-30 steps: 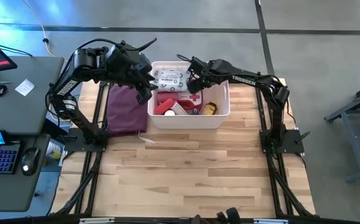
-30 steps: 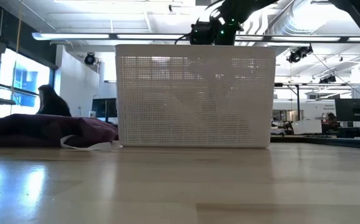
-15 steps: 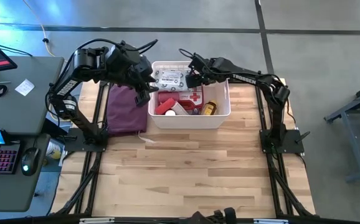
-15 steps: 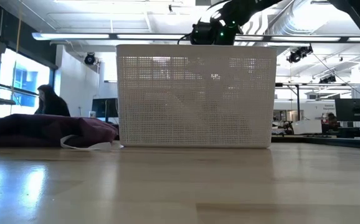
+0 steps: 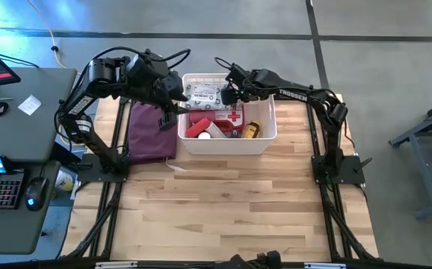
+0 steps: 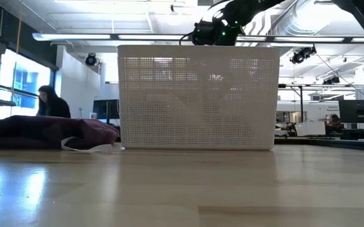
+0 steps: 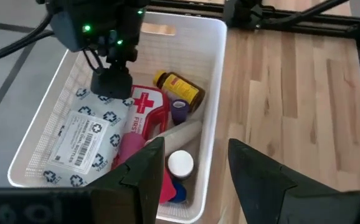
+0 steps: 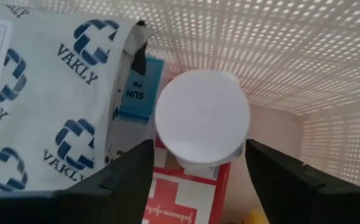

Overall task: Pick & place medical supplies in basket/bin
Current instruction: Put the white pill bottle into the white bin

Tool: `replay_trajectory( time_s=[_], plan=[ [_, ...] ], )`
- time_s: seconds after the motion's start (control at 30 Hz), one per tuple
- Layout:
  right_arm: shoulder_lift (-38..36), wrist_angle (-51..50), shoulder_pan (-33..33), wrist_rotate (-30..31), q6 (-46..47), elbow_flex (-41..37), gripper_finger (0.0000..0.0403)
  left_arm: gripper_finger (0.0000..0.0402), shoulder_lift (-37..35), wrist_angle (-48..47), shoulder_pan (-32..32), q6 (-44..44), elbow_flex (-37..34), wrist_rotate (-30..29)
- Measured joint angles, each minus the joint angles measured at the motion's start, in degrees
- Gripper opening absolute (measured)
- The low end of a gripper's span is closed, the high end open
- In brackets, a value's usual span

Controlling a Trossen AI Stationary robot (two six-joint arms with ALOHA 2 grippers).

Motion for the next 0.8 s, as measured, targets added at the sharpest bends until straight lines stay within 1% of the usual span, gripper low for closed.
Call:
replay_trajectory(
  time_s=[0.1,0.2,0.3,0.37,0.47,0.57,0.7,0.8],
  plan=[
    [-0.1,-0.1,0.0,-1.6,-0.1,0.0,0.0251,0.0209,0.0,-0.2,0.0,0.6,0.0,0.3],
    [-0.8,-0.1,0.0,-2.5,-0.7,0.1,0.0255,0.0209,0.0,-1.2,0.0,1.0,0.0,0.3],
    [-2.6,0.0,0.0,-1.9,-2.5,0.2,0.0255,0.0209,0.0,-2.3,0.0,1.9,0.0,0.4],
    [-4.0,-0.6,0.0,-0.1,-3.1,0.3,0.0252,0.0209,0.0,-3.0,0.0,2.4,0.0,0.4],
    [-5.7,-1.7,0.0,1.9,-3.7,0.3,0.0244,0.0209,0.0,-3.0,0.0,3.2,0.0,0.5],
    [-7.5,0.2,0.0,2.1,-7.1,0.3,0.0236,0.0209,0.0,-3.0,0.0,3.2,0.0,0.5],
    [-8.7,7.1,0.5,-0.4,-13.1,0.3,0.0219,0.0209,0.0,-3.0,0.0,3.8,0.0,0.5],
    [-8.4,9.4,0.6,-2.8,-11.8,0.3,0.0196,0.0209,0.0,-2.7,0.0,4.8,0.0,0.5]
  ],
)
